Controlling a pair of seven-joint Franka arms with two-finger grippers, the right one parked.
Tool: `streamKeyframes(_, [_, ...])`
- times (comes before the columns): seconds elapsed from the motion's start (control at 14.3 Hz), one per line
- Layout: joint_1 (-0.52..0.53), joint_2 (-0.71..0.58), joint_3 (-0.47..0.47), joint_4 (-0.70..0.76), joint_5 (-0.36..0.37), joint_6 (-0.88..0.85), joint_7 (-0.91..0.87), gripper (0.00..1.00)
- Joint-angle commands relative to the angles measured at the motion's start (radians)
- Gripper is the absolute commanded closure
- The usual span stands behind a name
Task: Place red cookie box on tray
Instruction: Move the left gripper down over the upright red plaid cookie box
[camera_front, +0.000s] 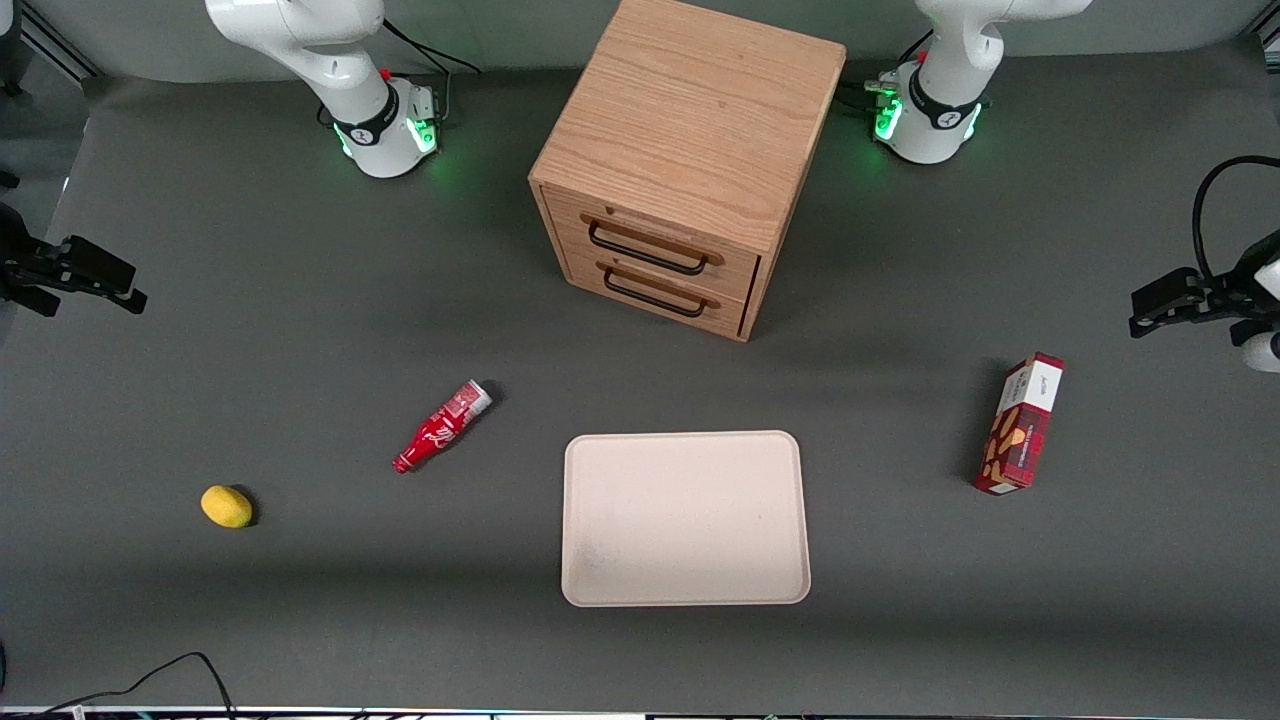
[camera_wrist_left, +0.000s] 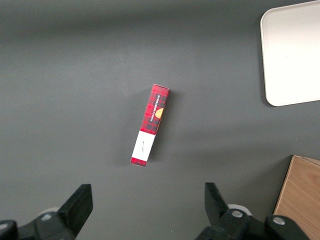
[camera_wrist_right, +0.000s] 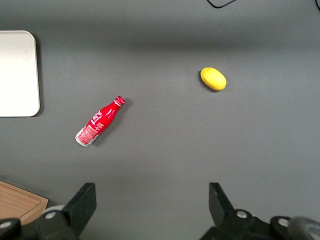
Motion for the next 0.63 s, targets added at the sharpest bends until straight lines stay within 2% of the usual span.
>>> streamKeyframes(0.0, [0.011, 0.017, -0.010, 0.042, 0.005, -0.010, -0.016, 0.00])
streamKeyframes(0.21, [0.011, 0.019, -0.010, 0.034, 0.024, -0.018, -0.015, 0.00])
streamKeyframes(0.42, [0.012, 0.040, -0.012, -0.004, 0.081, 0.001, 0.017, 0.00])
streamKeyframes(0.56, [0.023, 0.033, -0.006, -0.085, 0.083, 0.069, 0.132, 0.00])
